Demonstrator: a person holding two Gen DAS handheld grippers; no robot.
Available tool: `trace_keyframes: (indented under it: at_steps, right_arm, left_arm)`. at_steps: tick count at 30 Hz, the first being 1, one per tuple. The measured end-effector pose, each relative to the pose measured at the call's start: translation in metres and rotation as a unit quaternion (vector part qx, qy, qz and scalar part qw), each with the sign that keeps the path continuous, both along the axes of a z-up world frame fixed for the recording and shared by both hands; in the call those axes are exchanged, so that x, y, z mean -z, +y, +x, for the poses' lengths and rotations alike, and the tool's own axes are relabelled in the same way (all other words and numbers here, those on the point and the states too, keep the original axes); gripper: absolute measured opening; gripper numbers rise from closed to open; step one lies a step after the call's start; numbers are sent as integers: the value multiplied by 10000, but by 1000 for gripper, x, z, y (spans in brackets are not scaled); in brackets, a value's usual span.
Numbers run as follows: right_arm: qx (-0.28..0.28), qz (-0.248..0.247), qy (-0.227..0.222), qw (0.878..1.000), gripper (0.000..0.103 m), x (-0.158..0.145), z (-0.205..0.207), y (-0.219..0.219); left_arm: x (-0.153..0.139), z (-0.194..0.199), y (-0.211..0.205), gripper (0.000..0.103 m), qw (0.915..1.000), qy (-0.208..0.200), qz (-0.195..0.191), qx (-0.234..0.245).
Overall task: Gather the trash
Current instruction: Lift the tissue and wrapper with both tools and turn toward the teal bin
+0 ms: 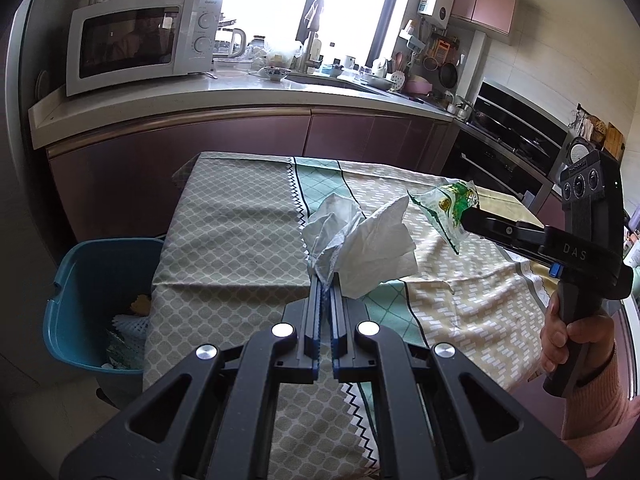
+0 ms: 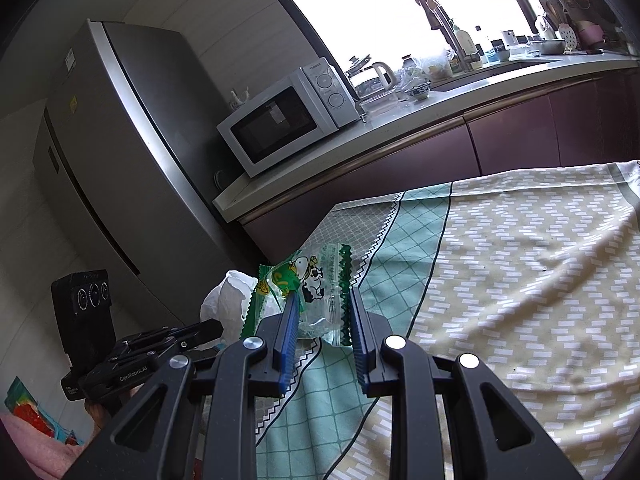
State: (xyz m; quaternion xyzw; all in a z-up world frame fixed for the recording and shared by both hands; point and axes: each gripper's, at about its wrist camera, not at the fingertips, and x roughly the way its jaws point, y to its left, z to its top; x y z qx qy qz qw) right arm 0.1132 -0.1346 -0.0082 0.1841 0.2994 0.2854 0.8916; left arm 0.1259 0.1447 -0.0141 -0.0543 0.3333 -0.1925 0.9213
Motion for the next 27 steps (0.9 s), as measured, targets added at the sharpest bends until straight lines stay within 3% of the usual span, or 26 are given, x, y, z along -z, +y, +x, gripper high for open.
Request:
trace_keyframes:
  at_steps: [27]
  right_arm:
    - [-441, -60, 39, 9990, 23, 2, 10, 39]
  left_arm:
    - [-2, -3, 42, 4, 9988, -31, -4, -484]
